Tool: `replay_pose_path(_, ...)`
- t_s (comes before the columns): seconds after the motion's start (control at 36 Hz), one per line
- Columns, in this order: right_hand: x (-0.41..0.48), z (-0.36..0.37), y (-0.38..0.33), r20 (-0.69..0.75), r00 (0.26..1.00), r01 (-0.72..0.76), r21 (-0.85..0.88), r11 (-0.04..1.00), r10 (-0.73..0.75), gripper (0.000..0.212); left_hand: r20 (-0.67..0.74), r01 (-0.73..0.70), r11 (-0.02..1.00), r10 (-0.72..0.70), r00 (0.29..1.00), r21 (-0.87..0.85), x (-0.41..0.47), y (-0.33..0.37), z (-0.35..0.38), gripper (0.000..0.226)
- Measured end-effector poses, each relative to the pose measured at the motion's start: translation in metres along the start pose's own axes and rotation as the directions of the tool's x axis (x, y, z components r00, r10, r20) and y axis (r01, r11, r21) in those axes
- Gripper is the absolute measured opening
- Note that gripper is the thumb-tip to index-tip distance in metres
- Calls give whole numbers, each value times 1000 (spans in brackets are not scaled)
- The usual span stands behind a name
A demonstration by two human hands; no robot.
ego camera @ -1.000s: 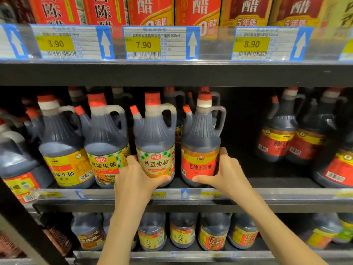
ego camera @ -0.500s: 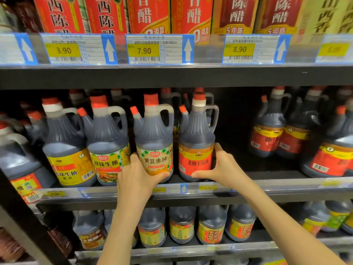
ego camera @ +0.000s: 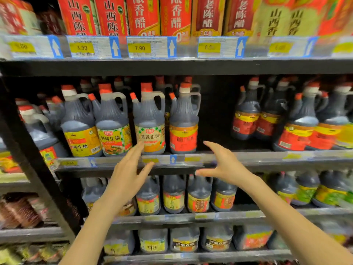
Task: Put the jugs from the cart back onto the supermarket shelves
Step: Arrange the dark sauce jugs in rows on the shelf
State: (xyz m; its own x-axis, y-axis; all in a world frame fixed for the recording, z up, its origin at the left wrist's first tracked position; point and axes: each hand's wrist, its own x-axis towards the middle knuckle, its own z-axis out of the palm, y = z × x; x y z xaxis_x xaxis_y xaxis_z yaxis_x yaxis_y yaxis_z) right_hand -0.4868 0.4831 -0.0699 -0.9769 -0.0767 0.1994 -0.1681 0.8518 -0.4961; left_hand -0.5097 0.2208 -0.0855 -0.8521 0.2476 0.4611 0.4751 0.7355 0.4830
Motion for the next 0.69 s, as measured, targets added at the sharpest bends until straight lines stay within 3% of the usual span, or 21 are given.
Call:
replay_pose_path(0.19, -71, 7, 17, -6, 992, 124, -140, 982, -126, 72, 229, -184, 980, 161, 960, 82, -32, 17, 9, 55)
replay_pose_path(0.42, -169, 5, 42, 111, 992, -39, -233, 972, 66, 78, 522, -410, 890, 257, 813, 200, -57, 47, 35, 60)
replay_pose_path(0.69, -290, -20, 76, 74, 924, -338, -303, 891, 375, 80, 697, -620, 780, 397, 597, 86, -68, 110, 100, 60)
